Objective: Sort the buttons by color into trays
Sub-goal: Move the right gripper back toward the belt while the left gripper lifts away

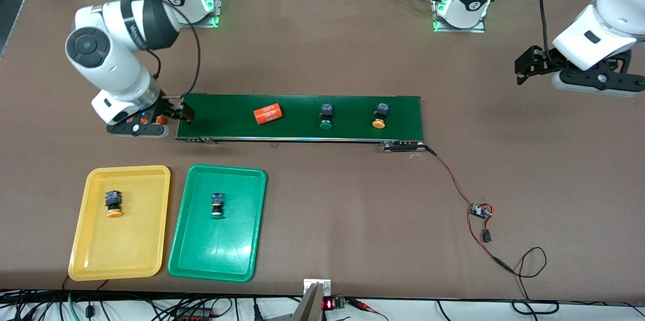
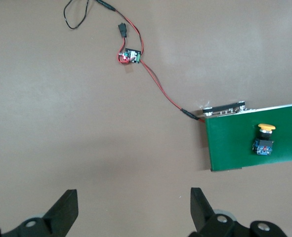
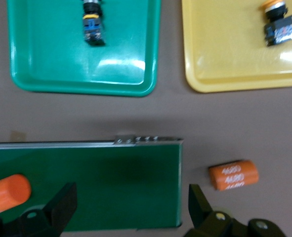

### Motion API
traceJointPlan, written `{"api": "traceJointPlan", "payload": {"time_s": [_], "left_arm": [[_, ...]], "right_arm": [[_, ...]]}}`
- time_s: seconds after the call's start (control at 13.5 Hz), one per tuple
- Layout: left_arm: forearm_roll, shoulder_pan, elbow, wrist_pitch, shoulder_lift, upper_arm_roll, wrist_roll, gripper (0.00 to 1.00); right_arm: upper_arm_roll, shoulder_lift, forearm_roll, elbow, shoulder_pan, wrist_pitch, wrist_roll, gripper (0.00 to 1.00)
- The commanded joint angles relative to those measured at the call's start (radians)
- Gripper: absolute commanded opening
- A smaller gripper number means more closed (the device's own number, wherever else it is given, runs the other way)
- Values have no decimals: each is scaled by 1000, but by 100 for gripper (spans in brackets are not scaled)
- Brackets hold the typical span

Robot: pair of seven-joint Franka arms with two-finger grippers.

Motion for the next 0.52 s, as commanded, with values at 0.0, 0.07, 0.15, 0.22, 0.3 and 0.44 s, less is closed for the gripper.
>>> {"api": "traceJointPlan", "payload": {"time_s": [0.0,0.07,0.15,0.22,0.3,0.44], "left_arm": [[-78,53,16,-2,10,-3,15,100],[-78,54,17,-6,7,-4,14,100],[-85,53,23,-38,6,2,8,100],[-89,48,34,-58,6,8,-10,100],[-92,42,36,-59,7,29,-15,100],[-73,10,36,-71,-3,36,-34,100]], "right_arm": [[57,-60,27,-48,-6,-15,82,100],[75,-71,35,-56,-6,-6,110,100],[103,-73,56,-65,-4,4,156,100],[141,-74,68,-75,-4,22,221,100],[175,-74,68,-94,-4,46,277,100],[213,-74,68,-127,6,109,355,100]]}}
